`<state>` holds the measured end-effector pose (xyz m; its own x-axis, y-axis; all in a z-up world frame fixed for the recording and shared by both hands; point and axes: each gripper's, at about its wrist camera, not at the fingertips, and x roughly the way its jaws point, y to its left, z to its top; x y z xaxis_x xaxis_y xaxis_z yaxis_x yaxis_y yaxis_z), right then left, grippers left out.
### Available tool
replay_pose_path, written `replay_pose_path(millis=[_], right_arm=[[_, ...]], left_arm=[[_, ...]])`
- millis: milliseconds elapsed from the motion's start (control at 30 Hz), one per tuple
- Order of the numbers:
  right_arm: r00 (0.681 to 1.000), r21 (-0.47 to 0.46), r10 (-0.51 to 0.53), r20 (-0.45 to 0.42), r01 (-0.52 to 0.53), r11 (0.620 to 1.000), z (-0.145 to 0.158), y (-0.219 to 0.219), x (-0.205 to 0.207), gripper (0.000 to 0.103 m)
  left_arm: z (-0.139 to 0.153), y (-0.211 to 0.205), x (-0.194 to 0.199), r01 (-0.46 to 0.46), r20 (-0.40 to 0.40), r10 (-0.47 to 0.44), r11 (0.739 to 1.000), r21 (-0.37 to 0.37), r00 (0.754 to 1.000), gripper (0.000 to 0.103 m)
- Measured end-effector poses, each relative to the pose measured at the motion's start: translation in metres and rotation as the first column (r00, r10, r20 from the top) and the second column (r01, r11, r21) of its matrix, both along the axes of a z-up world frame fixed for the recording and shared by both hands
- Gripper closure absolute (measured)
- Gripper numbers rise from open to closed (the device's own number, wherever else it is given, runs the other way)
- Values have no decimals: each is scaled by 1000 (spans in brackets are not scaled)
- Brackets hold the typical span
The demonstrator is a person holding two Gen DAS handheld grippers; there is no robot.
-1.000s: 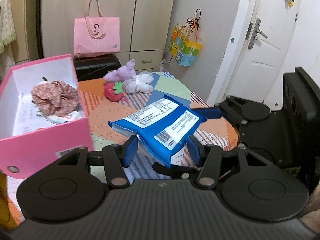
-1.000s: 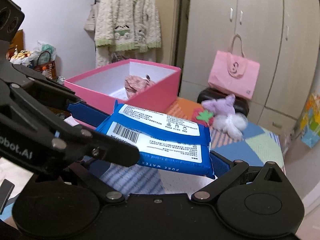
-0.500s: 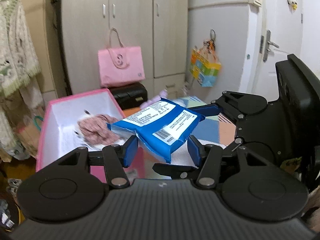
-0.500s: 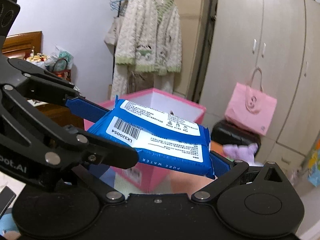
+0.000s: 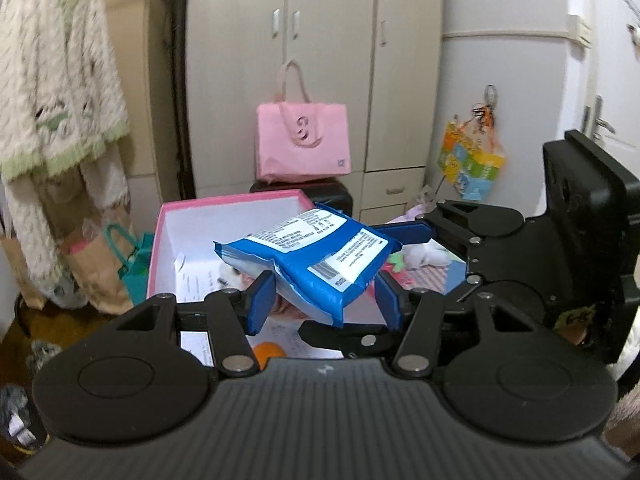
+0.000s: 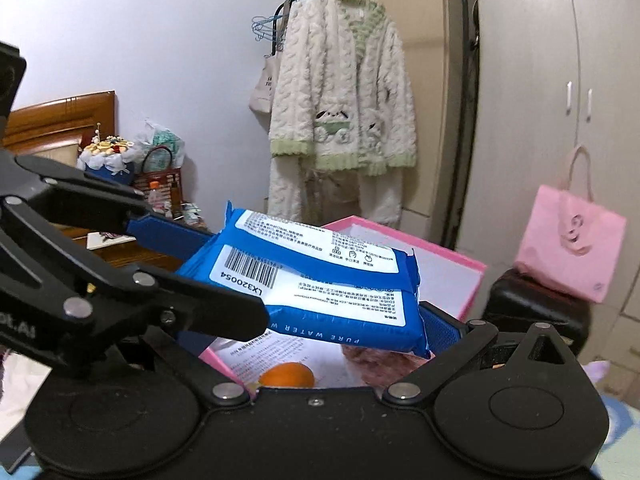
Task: Organize soft objects
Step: 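Lift the blue wipes pack with both grippers and carry it over the pink box, then open both grippers to drop the blue wipes pack into the box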
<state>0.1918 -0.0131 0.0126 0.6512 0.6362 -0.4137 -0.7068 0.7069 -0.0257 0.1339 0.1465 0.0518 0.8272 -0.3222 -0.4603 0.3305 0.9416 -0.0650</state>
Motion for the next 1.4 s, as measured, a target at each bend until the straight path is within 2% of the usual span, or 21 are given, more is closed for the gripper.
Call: replay_pose_path(millis=[233, 400, 567, 800, 1000, 1133, 1400], right_arm=[[993, -14, 15, -118, -17, 1000, -17, 15, 33, 0], [981, -94, -12, -192, -6, 996, -27, 24, 47, 0], [981, -146, -38, -191, 10, 989, -30, 31, 46, 1], [984, -192, -60, -170, 27, 981, -23, 32, 42, 1], [988, -188, -64, -142, 36, 981, -14, 23, 25, 1], [989, -186, -73, -125, 49, 981, -8, 16, 14, 1], [991, -149, -91, -101, 75, 986, 7, -12, -8, 1]], left_arm=[[-21, 23, 41, -34, -108, 26, 997, -67, 994, 51], [-35, 27, 56, -25, -156, 12, 997, -79, 988, 51], [-42, 30, 59, -35, -169, 23, 997, -72, 985, 51], [-35, 32, 51, -71, -149, 65, 997, -32, 987, 43], [-21, 30, 33, -83, -110, 81, 997, -6, 991, 39], [-16, 26, 23, -87, -107, 88, 996, 7, 990, 29], [-3, 15, 0, -74, -89, 78, 996, 51, 993, 27]])
